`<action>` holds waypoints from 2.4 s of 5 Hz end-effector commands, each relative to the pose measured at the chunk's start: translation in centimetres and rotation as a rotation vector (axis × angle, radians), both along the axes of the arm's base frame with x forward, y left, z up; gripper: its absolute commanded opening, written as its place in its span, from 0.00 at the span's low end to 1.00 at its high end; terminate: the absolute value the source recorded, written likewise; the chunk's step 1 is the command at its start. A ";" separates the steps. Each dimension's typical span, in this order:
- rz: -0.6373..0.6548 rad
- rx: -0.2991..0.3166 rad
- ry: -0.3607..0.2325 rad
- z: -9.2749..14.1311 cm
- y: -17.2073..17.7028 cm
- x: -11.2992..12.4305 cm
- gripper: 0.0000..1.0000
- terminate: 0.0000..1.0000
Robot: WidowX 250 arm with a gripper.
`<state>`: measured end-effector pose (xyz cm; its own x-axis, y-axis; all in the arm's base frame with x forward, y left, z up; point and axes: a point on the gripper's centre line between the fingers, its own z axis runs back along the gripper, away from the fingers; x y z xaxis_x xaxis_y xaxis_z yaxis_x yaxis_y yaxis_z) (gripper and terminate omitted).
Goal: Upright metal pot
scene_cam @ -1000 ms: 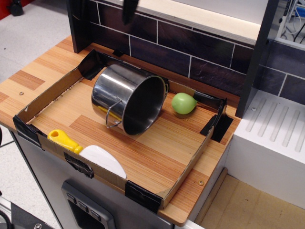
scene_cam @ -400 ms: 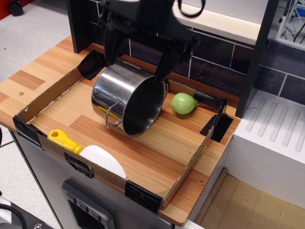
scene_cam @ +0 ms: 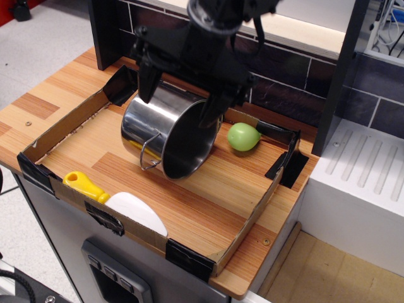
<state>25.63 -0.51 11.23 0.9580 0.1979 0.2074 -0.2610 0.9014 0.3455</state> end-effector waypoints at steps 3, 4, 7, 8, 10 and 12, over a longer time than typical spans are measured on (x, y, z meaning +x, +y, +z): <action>0.026 0.078 0.004 -1.5 3.2 0.1 1.00 0.00; 0.043 0.083 0.003 -2.1 3.8 -0.6 1.00 0.00; 0.105 0.067 0.034 -4.6 4.7 -0.2 1.00 0.00; 0.154 0.044 0.035 -5.0 4.8 0.6 1.00 0.00; 0.218 -0.044 0.041 -3.9 5.1 0.7 0.00 0.00; 0.265 -0.192 0.134 -0.9 6.2 1.1 0.00 0.00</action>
